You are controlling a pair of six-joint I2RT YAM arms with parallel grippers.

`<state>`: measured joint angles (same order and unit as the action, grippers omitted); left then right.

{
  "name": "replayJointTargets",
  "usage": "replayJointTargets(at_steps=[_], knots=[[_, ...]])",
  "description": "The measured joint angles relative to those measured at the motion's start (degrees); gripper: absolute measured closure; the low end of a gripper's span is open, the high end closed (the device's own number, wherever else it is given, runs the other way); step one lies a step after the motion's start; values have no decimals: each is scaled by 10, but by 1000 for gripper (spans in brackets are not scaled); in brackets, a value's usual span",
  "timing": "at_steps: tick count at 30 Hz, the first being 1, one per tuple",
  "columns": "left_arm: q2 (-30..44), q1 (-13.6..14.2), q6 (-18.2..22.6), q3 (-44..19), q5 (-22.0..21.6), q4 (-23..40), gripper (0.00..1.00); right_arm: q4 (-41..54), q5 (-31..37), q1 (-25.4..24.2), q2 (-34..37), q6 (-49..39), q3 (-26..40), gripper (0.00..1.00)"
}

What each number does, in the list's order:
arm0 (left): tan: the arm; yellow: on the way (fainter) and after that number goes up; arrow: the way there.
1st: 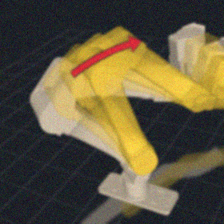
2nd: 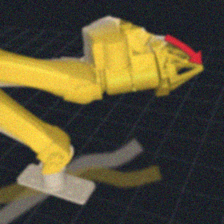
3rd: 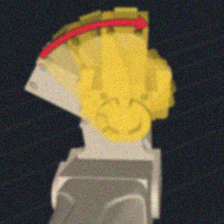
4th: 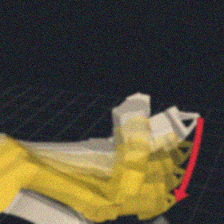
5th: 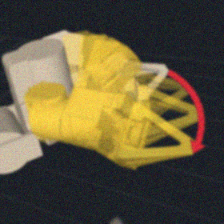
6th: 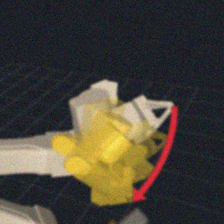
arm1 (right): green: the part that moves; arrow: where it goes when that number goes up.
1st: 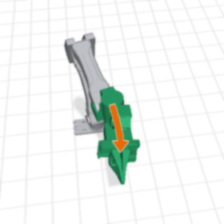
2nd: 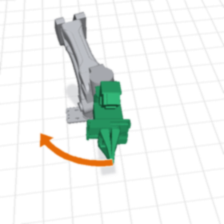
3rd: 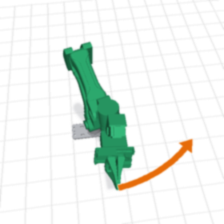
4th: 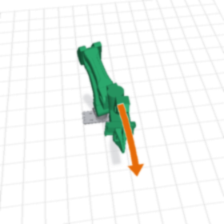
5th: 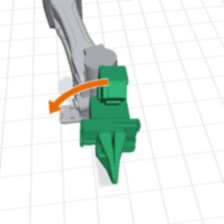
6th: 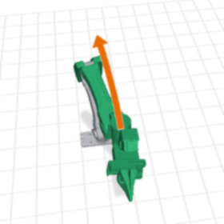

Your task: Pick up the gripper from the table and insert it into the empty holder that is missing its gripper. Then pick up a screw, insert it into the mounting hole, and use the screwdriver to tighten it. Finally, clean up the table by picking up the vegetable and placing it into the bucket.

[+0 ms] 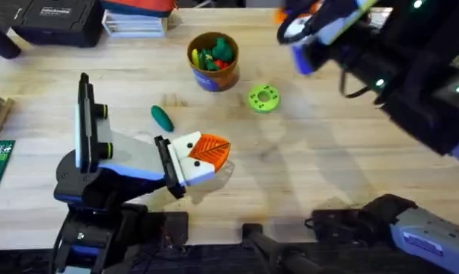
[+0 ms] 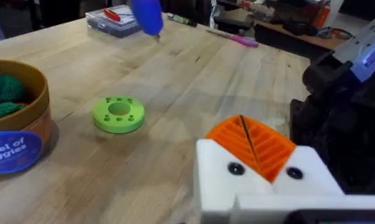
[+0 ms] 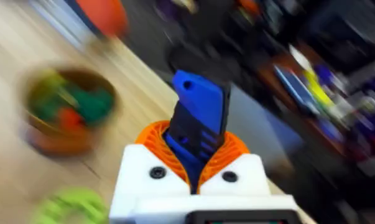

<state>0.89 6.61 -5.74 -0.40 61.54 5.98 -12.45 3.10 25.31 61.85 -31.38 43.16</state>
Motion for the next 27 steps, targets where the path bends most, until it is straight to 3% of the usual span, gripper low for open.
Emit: replayJointTargets(at_steps=[7,11,20,27], knots=[[0,0,0,0,0,0,993,74,12,-182,55,-75,0,975],[0,0,0,0,0,0,993,90,24,-242,100,-102,0,975],[0,0,0,0,0,0,993,95,121,-259,210,-201,1,975],[0,0,0,0,0,0,993,96,143,-250,275,-229,1,975]])
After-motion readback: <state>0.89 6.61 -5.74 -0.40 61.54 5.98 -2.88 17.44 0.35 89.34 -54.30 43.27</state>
